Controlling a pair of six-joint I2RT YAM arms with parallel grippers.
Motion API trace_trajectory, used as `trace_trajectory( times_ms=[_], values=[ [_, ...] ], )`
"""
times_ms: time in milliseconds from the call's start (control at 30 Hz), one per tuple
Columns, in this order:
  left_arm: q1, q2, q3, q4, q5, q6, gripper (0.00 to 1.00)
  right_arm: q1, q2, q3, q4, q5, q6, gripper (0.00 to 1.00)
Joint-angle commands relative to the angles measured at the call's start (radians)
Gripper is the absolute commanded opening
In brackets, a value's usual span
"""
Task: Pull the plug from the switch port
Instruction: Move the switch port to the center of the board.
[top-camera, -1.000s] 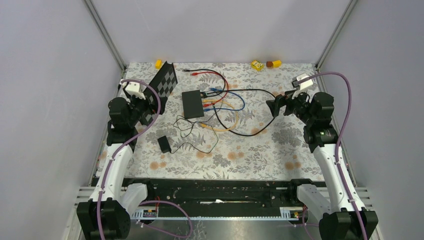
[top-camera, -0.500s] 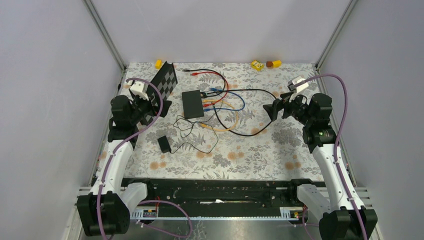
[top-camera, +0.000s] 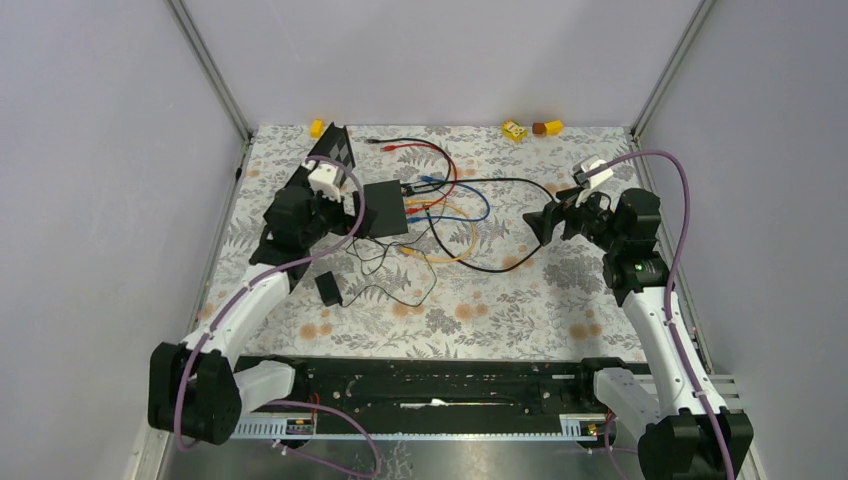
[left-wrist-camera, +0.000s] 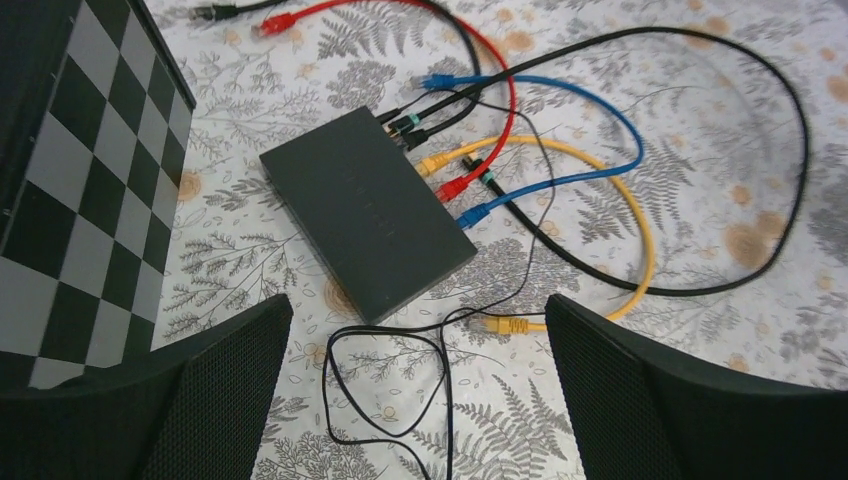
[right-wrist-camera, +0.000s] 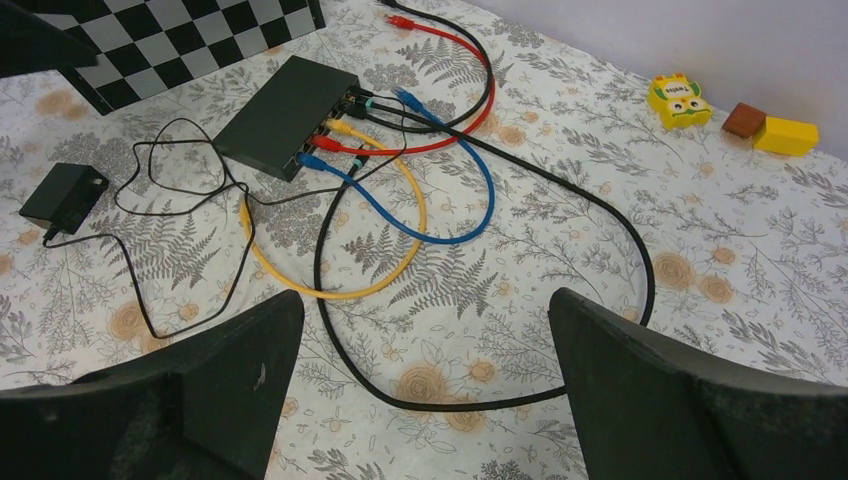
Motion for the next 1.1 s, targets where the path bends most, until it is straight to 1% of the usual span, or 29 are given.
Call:
trace_trajectory(
  times_ms=[0,167,267,333,367,467,567,633,733,900,1067],
  values=[
    [-0.082,0.08,0.072,0.079,-0.2,0.006,0.99,-0.002,-0.005,-0.013,0.057,-0.025,0.008,1.0],
    [-0.197,0.204,0.139,0.133,-0.288,0.11,0.99,-0.002,0.012,-0.015,0.06,-0.026,0.003,1.0],
    [-0.244,0.289,0.206,0.12,-0.252,0.169,0.99,-0.002,0.008,-0.017,0.059,-0.011,-0.01,1.0],
    [-0.261,0.357,0.248,0.105,-0.19,0.196,0.99,-0.002,0.008,-0.013,0.05,0.0,-0.022,1.0],
    [-0.271,0.392,0.272,0.089,-0.165,0.215,0.98,-0.002,0.005,-0.012,0.048,0.004,-0.025,1.0],
    [-0.312,0.516,0.388,-0.023,-0.1,0.311,0.9,-0.002,0.001,-0.013,0.047,0.009,-0.03,1.0],
    [-0.342,0.646,0.516,-0.159,-0.106,0.393,0.87,-0.001,0.007,-0.014,0.046,0.004,-0.032,1.0],
    [-0.353,0.717,0.595,-0.195,-0.129,0.405,0.86,-0.002,0.006,-0.015,0.046,-0.003,-0.032,1.0],
    [-0.363,0.799,0.666,-0.23,-0.122,0.407,0.83,-0.002,0.008,-0.017,0.046,-0.004,-0.035,0.99],
    [-0.381,0.885,0.734,-0.248,-0.085,0.413,0.83,-0.002,0.015,-0.018,0.046,-0.013,-0.038,1.0],
    [-0.392,0.959,0.797,-0.253,-0.094,0.41,0.81,-0.001,0.015,-0.02,0.046,-0.02,-0.038,1.0]
  ],
)
